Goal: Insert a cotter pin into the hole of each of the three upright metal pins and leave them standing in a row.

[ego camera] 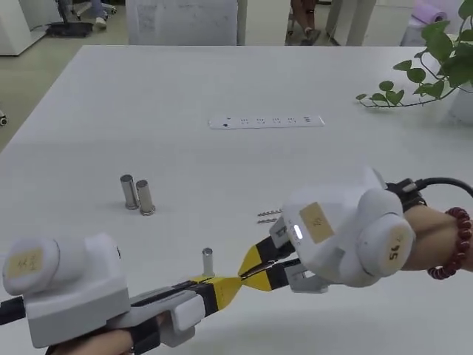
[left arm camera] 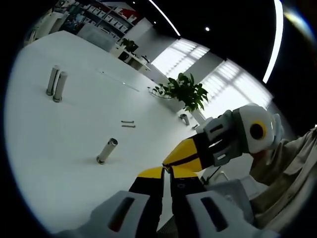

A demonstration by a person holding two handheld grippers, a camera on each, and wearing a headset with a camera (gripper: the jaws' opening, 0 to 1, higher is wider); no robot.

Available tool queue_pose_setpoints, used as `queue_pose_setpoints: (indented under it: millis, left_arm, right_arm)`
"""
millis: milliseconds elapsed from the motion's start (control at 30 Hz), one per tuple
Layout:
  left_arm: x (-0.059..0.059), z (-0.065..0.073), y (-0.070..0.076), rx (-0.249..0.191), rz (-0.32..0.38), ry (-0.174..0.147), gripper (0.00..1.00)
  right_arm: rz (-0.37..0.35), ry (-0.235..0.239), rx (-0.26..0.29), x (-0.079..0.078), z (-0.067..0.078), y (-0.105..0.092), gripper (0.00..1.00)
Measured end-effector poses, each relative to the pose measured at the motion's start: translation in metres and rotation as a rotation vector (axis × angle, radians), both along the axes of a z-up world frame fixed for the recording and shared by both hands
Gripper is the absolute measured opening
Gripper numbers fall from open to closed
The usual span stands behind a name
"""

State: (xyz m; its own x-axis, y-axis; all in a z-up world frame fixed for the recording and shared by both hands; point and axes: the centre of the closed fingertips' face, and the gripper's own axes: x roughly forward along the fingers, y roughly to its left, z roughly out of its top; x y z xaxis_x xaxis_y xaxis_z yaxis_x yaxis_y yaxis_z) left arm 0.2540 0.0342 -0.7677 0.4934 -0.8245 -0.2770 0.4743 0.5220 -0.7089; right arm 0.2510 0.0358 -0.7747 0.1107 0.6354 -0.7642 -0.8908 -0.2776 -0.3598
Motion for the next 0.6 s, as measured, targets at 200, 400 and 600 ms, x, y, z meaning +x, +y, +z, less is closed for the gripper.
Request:
queue_pose_setpoints:
  millis: [200,400,600]
  left_arm:
    - [0.0017,-0.0025,0.0015,0.023,0.017,0.014,0.01]
    - [0.002,-0.0036,0.002,0.038,0.021,0.03,0.0]
    - [0.0028,-0.0025,0.0026,0.043,0.026,0.028,0.0]
  right_arm:
    - [-0.009,-0.001,-0.007,0.0008,-0.001,-0.0001,0.02]
    - [-0.017,-0.002,-0.014,0.0013,-0.0015,0.0004,0.02]
    - [-0.035,0.007,-0.005,0.0026,0.0002,0.0002,0.03]
